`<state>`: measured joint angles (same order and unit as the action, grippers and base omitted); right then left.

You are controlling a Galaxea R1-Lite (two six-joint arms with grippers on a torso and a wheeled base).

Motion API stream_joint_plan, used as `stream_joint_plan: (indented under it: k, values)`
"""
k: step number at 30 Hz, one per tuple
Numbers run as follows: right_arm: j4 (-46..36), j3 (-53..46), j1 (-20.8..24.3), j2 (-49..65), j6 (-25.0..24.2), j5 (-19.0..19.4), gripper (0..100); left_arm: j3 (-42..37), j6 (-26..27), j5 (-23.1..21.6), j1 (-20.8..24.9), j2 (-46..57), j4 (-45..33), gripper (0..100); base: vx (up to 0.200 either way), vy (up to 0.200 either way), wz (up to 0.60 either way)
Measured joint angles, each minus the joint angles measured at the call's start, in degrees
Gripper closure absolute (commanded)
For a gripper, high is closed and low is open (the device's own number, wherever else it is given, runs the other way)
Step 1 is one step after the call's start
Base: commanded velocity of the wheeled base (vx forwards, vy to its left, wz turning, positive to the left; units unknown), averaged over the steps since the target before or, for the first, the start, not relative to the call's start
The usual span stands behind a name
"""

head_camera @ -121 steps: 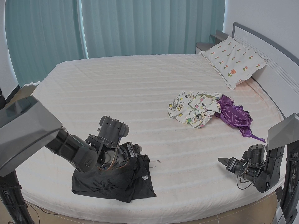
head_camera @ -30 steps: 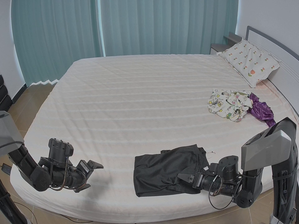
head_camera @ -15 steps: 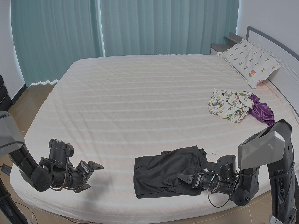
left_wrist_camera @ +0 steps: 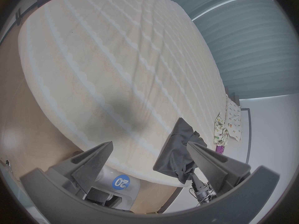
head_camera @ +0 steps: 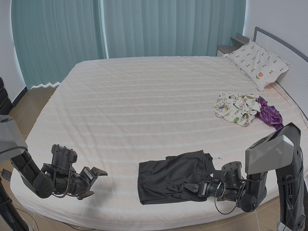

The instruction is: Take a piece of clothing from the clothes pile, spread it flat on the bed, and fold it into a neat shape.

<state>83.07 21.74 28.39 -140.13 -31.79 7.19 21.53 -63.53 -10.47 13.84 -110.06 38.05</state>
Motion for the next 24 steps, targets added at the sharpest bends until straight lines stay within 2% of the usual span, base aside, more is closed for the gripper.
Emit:
stream_joint_plan:
  k: [3, 4, 11, 24]
  values:
    - [0.00, 0.32, 0.27, -0.17, 0.10, -0.09, 0, -0.01, 0.00, 0.07, 0.05, -0.48, 0.79, 0, 0.000, 0.000, 0.00]
    - [-0.02, 0.41, 0.33, -0.22, 0.10, -0.11, 100, -0.06, 0.00, 0.07, 0.09, -0.59, 0.82, 0, 0.000, 0.000, 0.00]
    - [-0.24, 0.50, 0.51, -0.35, 0.65, -0.35, 100, 0.00, -0.05, 0.10, 0.09, -1.02, 1.19, 0, 0.000, 0.000, 0.00]
    - [0.63, -4.68, -0.59, 1.84, 1.50, -5.56, 100, -0.50, 0.00, 0.21, 0.00, -0.88, 1.30, 0, 0.000, 0.000, 0.00]
